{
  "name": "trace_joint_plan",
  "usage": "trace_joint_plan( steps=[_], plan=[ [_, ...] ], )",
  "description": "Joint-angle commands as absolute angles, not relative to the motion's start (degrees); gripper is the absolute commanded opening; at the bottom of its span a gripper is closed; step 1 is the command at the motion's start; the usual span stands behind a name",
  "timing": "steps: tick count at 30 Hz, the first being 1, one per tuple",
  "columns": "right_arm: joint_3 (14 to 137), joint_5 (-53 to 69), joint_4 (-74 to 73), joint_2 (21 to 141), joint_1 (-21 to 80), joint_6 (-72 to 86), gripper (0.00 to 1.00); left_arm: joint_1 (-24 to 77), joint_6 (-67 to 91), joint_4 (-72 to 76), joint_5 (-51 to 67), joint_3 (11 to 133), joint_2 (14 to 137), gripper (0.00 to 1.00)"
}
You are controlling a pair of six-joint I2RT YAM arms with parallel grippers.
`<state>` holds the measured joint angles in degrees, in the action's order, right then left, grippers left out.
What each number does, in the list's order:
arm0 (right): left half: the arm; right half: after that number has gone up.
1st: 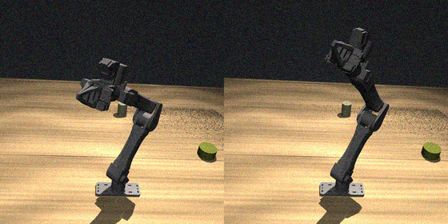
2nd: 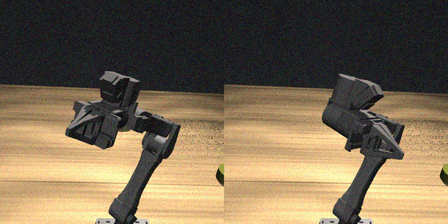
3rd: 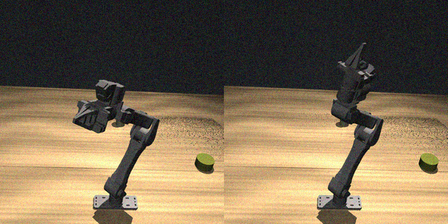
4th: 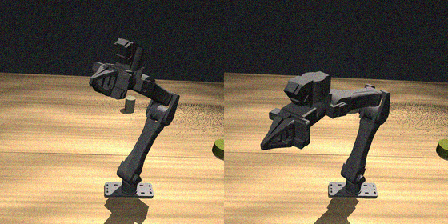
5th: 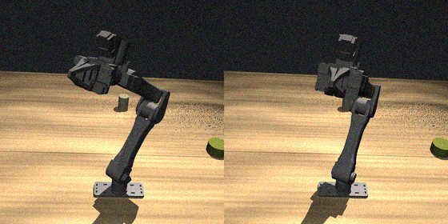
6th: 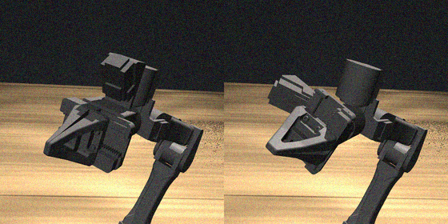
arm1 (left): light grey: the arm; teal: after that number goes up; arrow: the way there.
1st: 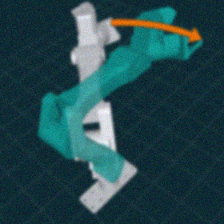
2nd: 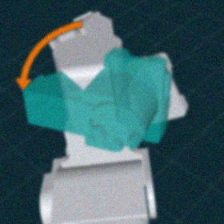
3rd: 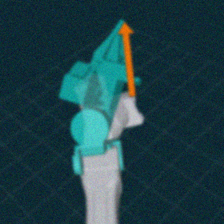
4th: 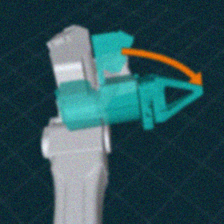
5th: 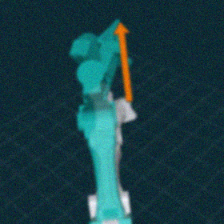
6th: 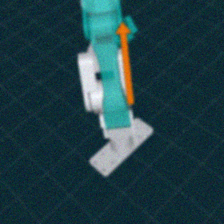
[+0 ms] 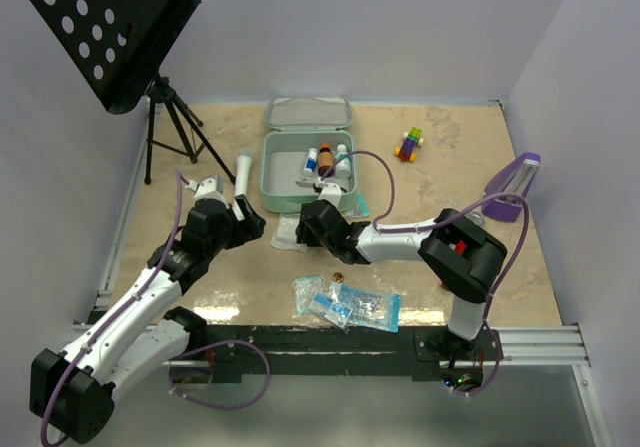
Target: Organize the medicine kit
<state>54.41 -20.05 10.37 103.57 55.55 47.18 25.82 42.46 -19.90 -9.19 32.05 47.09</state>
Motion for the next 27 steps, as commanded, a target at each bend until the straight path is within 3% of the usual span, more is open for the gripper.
trace_joint_plan(
  steps=[1,10,21,27],
  plan=[
    [57.5,-20.6,12.0,105.6,55.5,46.9,0.41,25.5,42.9,-19.0,-8.4,31.7,46.5,0.85],
    [56.5,-19.4,11.3,108.0,55.1,46.8,0.35,25.5,42.5,-19.6,-8.4,32.1,46.3,0.85],
    [52.5,-16.5,9.8,98.6,55.8,42.2,0.00,25.5,41.8,-20.3,-8.3,33.0,45.6,0.85],
    [52.6,-14.0,3.5,85.2,57.2,38.5,0.00,25.5,41.8,-21.4,-9.3,33.9,45.0,0.85]
  ],
)
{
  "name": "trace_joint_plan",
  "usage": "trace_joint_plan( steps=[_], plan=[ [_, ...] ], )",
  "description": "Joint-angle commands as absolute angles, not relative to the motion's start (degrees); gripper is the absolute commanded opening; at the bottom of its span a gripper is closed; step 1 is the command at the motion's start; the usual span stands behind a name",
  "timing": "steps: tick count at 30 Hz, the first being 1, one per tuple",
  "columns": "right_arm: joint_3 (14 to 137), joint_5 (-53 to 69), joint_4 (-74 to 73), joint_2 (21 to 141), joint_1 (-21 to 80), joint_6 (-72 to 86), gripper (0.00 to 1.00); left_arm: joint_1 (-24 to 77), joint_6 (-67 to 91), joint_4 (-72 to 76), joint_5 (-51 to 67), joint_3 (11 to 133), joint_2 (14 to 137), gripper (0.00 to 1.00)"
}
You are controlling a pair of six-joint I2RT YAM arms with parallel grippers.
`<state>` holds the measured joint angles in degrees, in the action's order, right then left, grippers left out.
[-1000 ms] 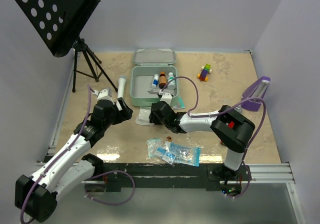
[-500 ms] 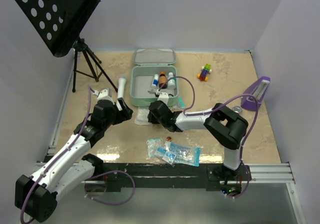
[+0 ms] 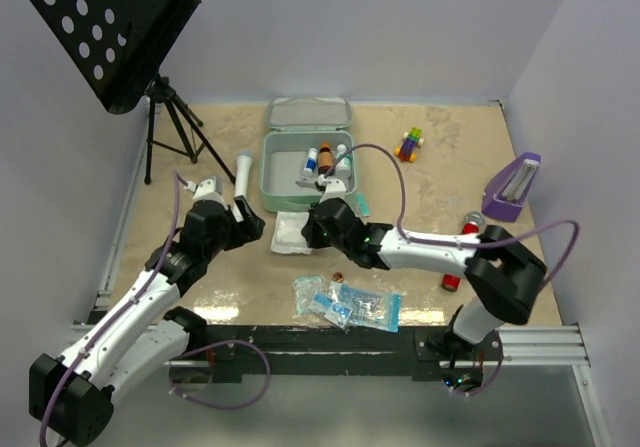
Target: Organize the medicine kit
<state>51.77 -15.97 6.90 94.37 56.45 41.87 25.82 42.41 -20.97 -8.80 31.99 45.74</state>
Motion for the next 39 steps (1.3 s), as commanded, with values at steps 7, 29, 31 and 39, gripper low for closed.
trace_joint_plan(
  steps=[7,29,31,39],
  plan=[
    [62.6,-17.2,-4.4,78.5,54.2,32.6,0.00,25.5,42.4,-22.1,-10.9,34.0,44.6,0.85],
    [96.9,-9.9,-3.2,118.5,41.0,17.4,0.00,25.5,43.2,-22.6,-11.1,33.1,43.3,0.84],
    [98.2,-9.2,-2.9,120.4,40.9,17.8,0.00,25.5,43.2,-22.5,-11.3,33.0,43.4,0.84],
    [100.5,-7.3,-0.7,126.4,39.0,21.6,0.00,25.5,43.0,-22.3,-12.0,32.3,44.4,0.84]
  ],
)
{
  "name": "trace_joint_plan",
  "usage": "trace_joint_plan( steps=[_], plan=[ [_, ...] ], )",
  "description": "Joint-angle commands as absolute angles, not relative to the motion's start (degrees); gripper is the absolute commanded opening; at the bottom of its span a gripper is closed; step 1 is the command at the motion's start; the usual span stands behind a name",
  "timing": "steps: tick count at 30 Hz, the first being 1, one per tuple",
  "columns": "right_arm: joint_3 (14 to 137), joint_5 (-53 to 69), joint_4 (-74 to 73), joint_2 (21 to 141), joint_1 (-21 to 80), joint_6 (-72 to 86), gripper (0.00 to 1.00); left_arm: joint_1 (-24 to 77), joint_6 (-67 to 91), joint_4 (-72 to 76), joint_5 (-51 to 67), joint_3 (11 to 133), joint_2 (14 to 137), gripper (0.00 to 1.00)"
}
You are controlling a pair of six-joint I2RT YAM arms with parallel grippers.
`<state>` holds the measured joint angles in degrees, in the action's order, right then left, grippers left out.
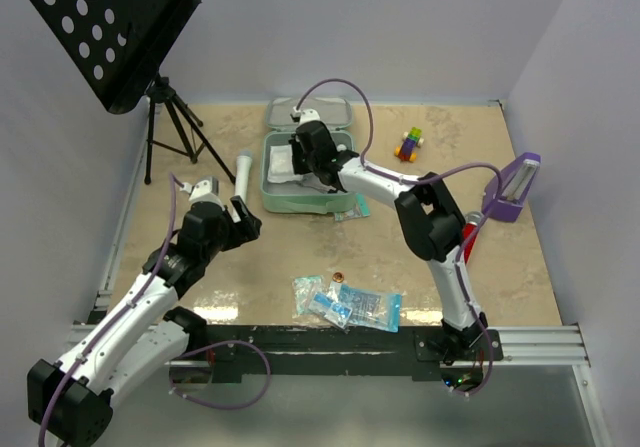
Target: Organize the medicine kit
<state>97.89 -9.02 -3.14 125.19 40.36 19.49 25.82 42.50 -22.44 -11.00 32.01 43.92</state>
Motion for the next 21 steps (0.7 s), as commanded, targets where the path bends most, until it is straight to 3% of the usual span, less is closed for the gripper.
trace_joint_plan(
  steps=[1,16,17,21],
  plan=[
    [100.5,-7.3,-0.5,126.9,38.8,21.8,0.00,25.5,43.0,-22.2,-12.0,32.3,44.6,0.84],
    [105.4,-4.0,-0.4,131.8,36.6,24.1,0.00,25.5,42.7,-20.4,-12.2,32.3,47.3,0.84],
    [105.6,-3.6,1.0,131.9,36.6,24.0,0.02,25.5,42.7,-20.3,-12.2,32.3,47.3,0.84],
    [106.3,-2.1,1.0,131.6,36.6,24.4,0.25,25.5,42.7,-20.2,-12.1,32.4,47.5,0.84]
  ],
)
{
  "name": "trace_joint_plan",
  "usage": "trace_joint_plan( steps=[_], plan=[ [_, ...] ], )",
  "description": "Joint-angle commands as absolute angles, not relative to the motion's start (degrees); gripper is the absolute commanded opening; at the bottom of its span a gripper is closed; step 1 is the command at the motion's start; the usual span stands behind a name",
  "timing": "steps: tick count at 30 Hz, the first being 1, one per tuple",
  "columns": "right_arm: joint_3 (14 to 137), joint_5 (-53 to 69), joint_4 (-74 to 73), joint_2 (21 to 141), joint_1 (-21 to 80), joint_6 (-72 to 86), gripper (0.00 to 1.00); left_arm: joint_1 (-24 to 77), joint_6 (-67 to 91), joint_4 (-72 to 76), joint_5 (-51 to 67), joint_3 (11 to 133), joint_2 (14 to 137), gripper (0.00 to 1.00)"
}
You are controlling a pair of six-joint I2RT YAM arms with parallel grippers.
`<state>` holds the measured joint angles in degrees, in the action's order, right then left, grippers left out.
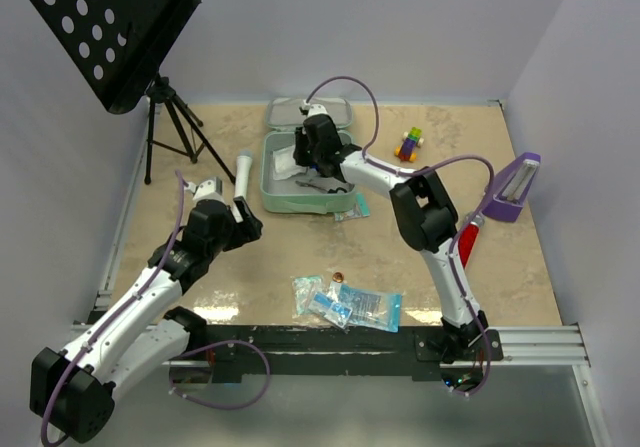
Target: Organize the medicine kit
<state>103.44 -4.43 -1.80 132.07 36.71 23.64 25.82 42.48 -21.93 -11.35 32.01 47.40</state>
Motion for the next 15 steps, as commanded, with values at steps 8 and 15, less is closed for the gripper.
trace_joint_plan(
  steps=[8,15],
  plan=[
    [102.1,-4.4,1.4,124.0,36.6,24.9,0.43,25.5,42.8,-20.2,-12.0,32.2,46.9,0.84],
    [86.8,-9.4,2.9,107.6,37.8,25.0,0.44,25.5,42.9,-20.1,-12.0,32.4,46.1,0.84]
  ],
)
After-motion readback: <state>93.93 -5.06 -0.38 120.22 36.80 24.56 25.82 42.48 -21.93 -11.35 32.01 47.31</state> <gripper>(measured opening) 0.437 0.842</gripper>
